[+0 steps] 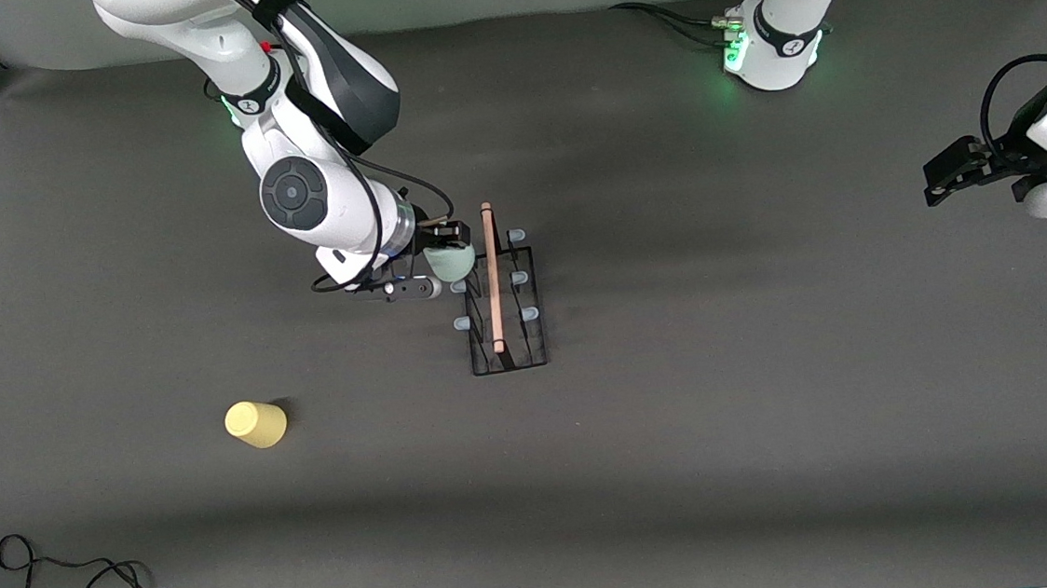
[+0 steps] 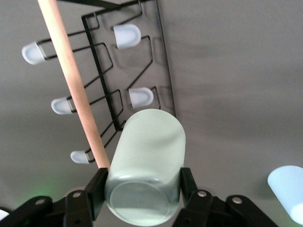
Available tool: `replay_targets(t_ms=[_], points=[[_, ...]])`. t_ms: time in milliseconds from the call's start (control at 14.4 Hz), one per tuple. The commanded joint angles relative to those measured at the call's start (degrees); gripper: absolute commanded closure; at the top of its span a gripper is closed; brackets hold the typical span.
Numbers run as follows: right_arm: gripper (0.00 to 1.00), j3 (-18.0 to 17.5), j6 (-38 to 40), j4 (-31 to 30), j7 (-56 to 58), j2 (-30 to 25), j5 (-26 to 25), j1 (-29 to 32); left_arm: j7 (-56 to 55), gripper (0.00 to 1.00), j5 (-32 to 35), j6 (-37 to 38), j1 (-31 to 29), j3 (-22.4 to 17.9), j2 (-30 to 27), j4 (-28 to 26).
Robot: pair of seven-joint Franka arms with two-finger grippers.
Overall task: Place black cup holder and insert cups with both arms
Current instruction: 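Hang the green cup on a rack peg and open the right gripper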
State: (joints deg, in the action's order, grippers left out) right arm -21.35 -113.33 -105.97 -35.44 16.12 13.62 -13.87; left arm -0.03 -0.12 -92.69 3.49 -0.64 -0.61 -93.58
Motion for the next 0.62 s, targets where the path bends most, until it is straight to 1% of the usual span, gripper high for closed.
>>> replay_targets(t_ms=[0, 69, 139, 208, 277, 346, 416, 554], points=[[0.63, 0.2, 1.4, -0.9, -0.6, -1.3, -0.5, -1.7, 0.9, 0.0, 0.8, 1.4, -0.3, 0.3, 0.3, 1.5], [0.62, 0.2, 1.1, -1.2, -0.7, -1.3, -0.5, -1.9, 0.9, 0.0, 0.9, 1.5, -0.3, 0.3, 0.3, 1.5], [0.58, 0.2, 0.7, -1.2, -0.7, -1.2, -0.5, -1.9, 0.9, 0.0, 1.0, 1.6, -0.3, 0.3, 0.3, 1.4], [0.42, 0.3, 0.2, -1.2, -0.8, -1.0, -0.4, -1.8, 0.9, 0.0, 1.1, 2.0, -0.3, 0.3, 0.4, 1.5], [0.22, 0.3, -0.2, -1.2, -0.9, -0.9, -0.4, -1.8, 0.9, 0.0, 1.1, 2.0, -0.3, 0.3, 0.4, 1.5], [0.07, 0.4, -0.2, -1.1, -0.9, -0.9, -0.4, -1.6, 0.9, 0.0, 1.1, 2.0, -0.4, 0.3, 0.4, 1.5], [0.02, 0.7, 0.0, -1.1, -0.5, -1.3, -0.4, -1.3, 0.9, 0.0, 1.1, 2.0, -0.4, 0.3, 0.4, 1.5], [0.01, 1.4, 0.7, -1.3, -0.2, -3.0, -0.4, -0.5, 0.9, 0.0, 1.2, 2.2, -0.3, 0.3, 0.3, 1.5]])
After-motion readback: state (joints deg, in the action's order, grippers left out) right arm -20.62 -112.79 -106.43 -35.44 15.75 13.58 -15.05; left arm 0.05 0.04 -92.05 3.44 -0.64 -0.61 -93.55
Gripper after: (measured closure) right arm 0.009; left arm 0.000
